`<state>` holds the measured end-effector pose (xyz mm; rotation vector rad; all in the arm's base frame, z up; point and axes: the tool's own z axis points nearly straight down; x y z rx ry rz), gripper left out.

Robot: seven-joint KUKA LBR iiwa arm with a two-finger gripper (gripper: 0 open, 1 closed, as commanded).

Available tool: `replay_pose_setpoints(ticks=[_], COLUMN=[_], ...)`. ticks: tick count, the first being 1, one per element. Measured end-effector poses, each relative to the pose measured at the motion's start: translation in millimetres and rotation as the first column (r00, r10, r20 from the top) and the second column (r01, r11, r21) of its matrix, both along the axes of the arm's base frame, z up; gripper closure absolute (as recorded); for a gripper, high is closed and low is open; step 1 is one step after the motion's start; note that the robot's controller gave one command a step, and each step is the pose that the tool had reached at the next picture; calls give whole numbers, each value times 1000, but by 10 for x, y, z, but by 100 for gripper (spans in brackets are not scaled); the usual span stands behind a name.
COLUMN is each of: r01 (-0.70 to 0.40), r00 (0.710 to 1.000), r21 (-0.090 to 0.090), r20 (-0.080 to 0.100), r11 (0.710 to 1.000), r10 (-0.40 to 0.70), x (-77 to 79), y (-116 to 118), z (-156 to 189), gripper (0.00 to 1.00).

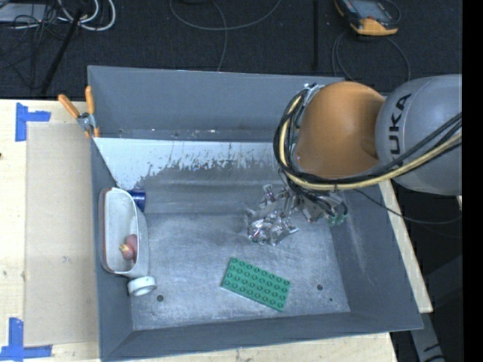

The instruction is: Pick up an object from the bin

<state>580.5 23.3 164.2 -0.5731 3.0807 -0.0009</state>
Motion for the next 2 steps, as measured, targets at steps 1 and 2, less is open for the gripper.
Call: replay_pose_setpoints(ticks=[1, 2], r01=[-58, -198], r00=[998, 980], r21=[-1, 0], r20=[3, -9], r11=[998, 980], r10=[58, 198], x=[38, -63], y=[-80, -40], z=[1729, 1569], gripper=[100, 100])
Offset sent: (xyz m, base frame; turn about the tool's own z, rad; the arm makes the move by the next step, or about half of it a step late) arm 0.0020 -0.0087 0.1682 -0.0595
